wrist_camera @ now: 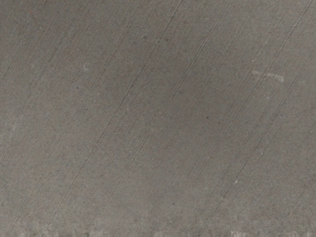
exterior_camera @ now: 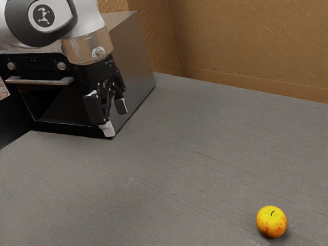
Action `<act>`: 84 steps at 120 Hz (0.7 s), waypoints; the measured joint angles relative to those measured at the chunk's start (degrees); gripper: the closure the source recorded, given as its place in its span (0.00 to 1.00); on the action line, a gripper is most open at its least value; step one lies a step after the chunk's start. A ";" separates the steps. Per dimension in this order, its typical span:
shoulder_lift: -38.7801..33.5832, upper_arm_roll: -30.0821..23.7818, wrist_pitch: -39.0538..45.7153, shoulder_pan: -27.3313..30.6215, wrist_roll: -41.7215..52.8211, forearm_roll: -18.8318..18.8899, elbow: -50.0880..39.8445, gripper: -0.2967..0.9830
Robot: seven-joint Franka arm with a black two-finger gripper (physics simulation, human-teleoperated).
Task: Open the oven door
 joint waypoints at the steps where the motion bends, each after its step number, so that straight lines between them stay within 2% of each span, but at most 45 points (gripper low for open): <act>1: -0.04 0.01 0.09 -0.17 -0.03 -0.14 -0.06 0.23; 14: -0.34 0.47 1.16 -1.82 -0.33 -1.23 -0.76 0.23; 24: 0.42 1.11 2.13 -1.68 -0.52 0.89 0.15 0.23; 34: 2.31 1.27 1.97 0.55 -0.61 2.42 4.21 0.23; 40: 6.13 1.51 1.90 2.68 -0.06 3.01 11.01 0.23; 45: 8.14 1.58 2.43 7.03 0.94 3.30 14.72 0.23; 54: 8.00 1.22 4.41 20.74 3.42 3.44 15.74 0.23; 62: 6.37 -3.78 6.48 34.78 6.02 3.41 13.70 0.23; 68: 6.36 -6.48 7.72 41.97 8.20 3.39 13.12 0.23; 75: 7.55 -8.55 9.24 45.75 10.91 3.38 13.06 0.23; 84: 8.95 -9.43 11.78 44.00 14.85 3.38 13.15 0.23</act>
